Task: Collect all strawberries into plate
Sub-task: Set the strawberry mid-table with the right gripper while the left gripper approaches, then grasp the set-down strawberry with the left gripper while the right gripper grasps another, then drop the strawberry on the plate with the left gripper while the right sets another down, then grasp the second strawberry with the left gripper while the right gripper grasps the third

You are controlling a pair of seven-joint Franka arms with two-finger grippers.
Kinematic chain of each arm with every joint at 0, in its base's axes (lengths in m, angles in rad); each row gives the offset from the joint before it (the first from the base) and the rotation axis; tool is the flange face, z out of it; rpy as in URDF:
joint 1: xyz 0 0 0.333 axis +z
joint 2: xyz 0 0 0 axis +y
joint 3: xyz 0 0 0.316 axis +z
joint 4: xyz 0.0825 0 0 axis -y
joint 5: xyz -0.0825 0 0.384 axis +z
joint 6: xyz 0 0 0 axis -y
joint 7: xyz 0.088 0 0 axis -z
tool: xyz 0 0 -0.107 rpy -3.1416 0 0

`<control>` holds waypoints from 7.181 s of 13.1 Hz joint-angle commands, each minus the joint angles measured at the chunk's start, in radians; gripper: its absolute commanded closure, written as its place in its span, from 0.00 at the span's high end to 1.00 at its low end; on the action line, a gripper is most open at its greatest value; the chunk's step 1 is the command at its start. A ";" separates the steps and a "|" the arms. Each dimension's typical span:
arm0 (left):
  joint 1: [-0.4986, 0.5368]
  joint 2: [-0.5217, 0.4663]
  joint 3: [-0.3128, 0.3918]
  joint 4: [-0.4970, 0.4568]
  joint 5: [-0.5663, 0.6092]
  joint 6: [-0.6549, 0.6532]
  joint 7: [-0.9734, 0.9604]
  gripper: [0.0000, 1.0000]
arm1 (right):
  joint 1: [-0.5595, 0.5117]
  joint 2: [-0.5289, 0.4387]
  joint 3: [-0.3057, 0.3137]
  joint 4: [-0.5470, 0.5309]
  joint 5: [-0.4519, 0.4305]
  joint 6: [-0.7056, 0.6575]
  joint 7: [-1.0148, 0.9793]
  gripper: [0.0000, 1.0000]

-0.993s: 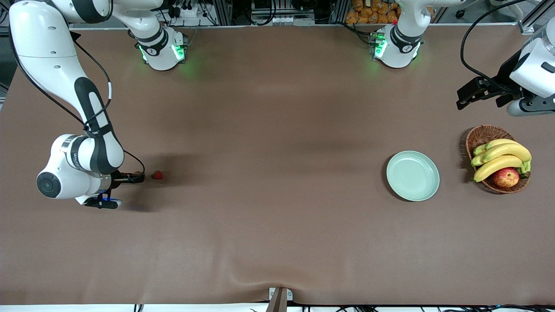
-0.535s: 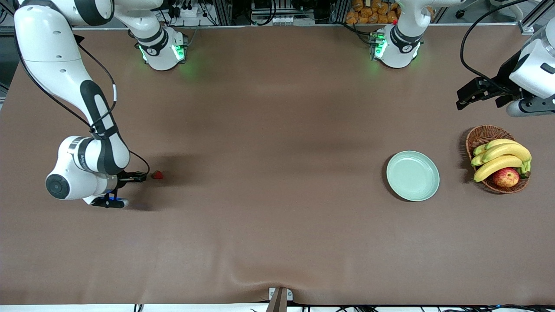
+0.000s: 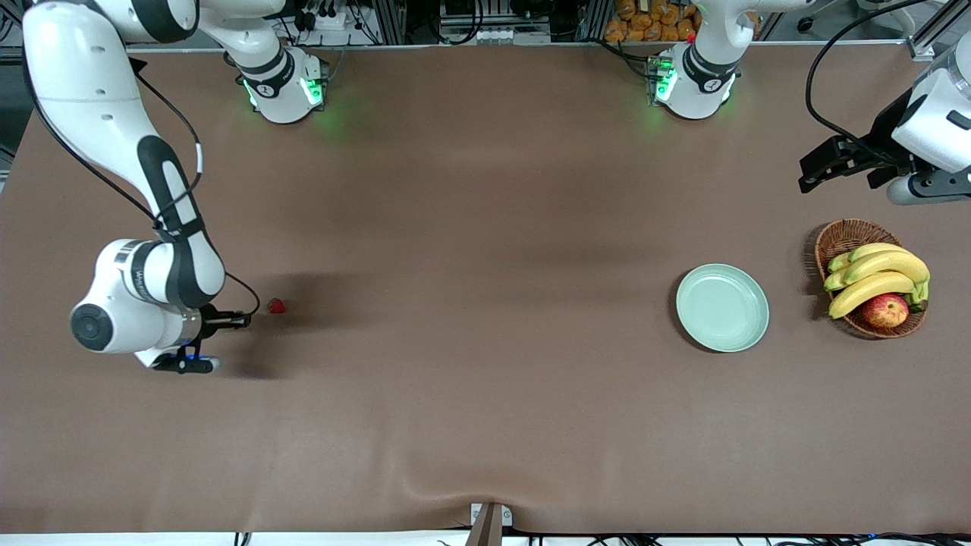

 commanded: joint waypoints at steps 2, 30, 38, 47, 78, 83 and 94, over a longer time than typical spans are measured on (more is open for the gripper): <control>0.003 -0.007 0.002 -0.005 -0.027 0.008 0.000 1.00 | 0.092 -0.081 0.055 0.060 0.106 -0.053 0.060 0.00; -0.454 0.452 -0.002 0.083 -0.082 0.250 -0.412 1.00 | 0.279 0.025 -0.005 0.048 0.286 -0.010 0.177 1.00; -0.649 0.780 0.005 0.139 -0.076 0.777 -0.824 1.00 | 0.145 0.058 -0.034 0.019 0.046 0.013 0.019 1.00; -0.689 0.881 0.007 0.127 -0.048 0.852 -1.221 0.97 | 0.129 0.068 -0.034 -0.072 -0.022 -0.028 -0.019 0.83; -0.034 0.402 0.010 -0.399 0.205 0.675 -0.333 0.00 | 0.682 0.136 0.072 0.077 0.544 0.215 0.232 0.24; 0.026 0.459 0.010 -0.458 0.206 0.847 -0.266 0.24 | 0.679 0.141 0.072 0.075 0.532 0.218 0.228 0.82; -0.118 0.508 -0.259 -0.292 0.088 0.756 -0.734 1.00 | 0.231 -0.012 0.055 0.063 0.254 -0.131 0.185 1.00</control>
